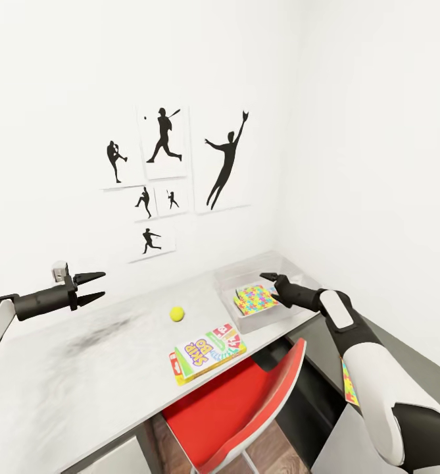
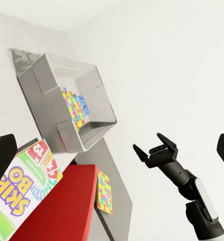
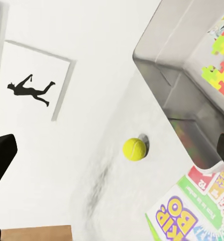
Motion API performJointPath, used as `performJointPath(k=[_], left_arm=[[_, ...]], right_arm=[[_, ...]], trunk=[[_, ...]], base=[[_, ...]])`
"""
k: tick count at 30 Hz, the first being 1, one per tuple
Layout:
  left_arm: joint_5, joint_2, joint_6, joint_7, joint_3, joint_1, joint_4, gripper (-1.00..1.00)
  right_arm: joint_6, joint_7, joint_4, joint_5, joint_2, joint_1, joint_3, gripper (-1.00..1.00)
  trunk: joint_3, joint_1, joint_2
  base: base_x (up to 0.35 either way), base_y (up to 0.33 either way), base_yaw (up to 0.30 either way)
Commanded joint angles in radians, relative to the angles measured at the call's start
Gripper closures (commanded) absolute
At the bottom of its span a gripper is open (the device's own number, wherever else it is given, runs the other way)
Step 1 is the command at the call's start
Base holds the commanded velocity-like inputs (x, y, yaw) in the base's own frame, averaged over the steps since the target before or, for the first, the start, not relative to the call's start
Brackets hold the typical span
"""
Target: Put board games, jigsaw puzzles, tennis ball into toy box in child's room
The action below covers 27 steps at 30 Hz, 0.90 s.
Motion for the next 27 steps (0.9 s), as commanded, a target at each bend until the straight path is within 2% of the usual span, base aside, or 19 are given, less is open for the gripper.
performJointPath(k=[1,3,7,12,19,27], left_arm=[[-0.002,0.000,0.004,-0.004,0.001,-0.001,0.000,-1.00],[-0.002,-0.001,0.004,-0.004,0.001,-0.001,0.000,-1.00],[-0.002,-0.001,0.004,-0.004,0.001,-0.001,0.000,-1.00],[-0.002,0.000,0.004,-0.004,0.000,-0.001,0.000,-1.00],[-0.002,-0.001,0.004,-0.004,0.000,-0.001,0.000,-1.00],[-0.002,-0.001,0.004,-0.004,0.000,-0.001,0.000,-1.00]], right_arm=[[0.006,-0.008,0.000,0.007,0.001,-0.002,-0.002,-1.00],[0.007,-0.034,-0.001,0.007,0.001,-0.003,0.004,-1.00],[0.018,-0.162,-0.003,0.006,0.002,-0.006,0.050,-1.00],[0.060,-0.254,-0.044,0.005,0.002,-0.007,0.085,-1.00],[0.141,-0.289,-0.100,0.006,0.002,-0.008,0.096,-1.00],[0.195,-0.295,-0.114,0.005,0.002,-0.024,0.099,-1.00]], trunk=[[-0.002,0.001,-0.002],[-0.002,0.001,-0.002],[-0.002,0.001,-0.002],[-0.002,0.001,-0.002],[-0.002,0.001,-0.002],[-0.002,0.001,-0.002]], base=[[0.000,0.000,0.000],[0.000,0.000,0.000],[0.000,0.000,0.000],[0.000,0.000,0.000],[0.000,0.000,0.000],[-0.036,0.006,0.000]])
